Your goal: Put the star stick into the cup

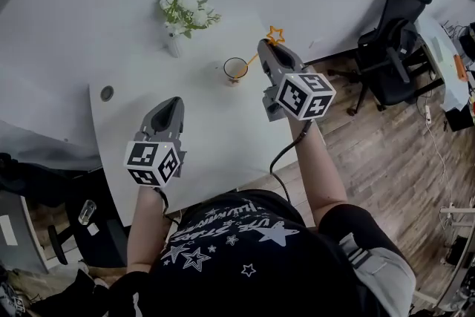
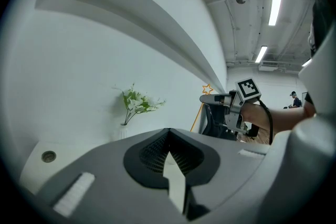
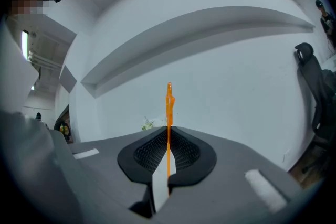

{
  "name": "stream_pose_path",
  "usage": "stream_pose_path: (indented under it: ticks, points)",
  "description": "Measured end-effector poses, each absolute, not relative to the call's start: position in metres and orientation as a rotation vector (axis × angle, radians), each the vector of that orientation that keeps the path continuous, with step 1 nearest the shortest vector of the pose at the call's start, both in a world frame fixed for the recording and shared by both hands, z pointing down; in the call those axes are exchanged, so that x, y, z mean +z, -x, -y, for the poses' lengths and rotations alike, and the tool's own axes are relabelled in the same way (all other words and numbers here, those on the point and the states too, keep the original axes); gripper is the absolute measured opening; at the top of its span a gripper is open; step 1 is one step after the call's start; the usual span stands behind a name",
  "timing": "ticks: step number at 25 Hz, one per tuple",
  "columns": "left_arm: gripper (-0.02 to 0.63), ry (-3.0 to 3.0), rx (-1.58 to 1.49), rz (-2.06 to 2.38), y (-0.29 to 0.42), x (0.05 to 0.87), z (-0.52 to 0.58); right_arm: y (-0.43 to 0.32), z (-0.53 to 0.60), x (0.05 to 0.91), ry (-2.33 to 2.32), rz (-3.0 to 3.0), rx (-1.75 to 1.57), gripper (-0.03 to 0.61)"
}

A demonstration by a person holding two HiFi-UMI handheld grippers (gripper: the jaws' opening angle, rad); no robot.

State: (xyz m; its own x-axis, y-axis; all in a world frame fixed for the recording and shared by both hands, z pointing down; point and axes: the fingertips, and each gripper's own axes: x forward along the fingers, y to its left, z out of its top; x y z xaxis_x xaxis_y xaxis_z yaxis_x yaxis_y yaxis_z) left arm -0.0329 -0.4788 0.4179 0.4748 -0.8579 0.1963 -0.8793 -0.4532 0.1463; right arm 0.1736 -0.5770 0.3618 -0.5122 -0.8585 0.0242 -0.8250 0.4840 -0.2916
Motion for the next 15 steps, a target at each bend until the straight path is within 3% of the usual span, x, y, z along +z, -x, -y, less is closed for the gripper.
stream_pose_path:
  ticks: [15]
  points:
    - [0.003,-2.419,0.204,1.478,0.027,0.455,0.521,-0.168,0.638,0.446,1.524,-2.644,-0.606,0.032]
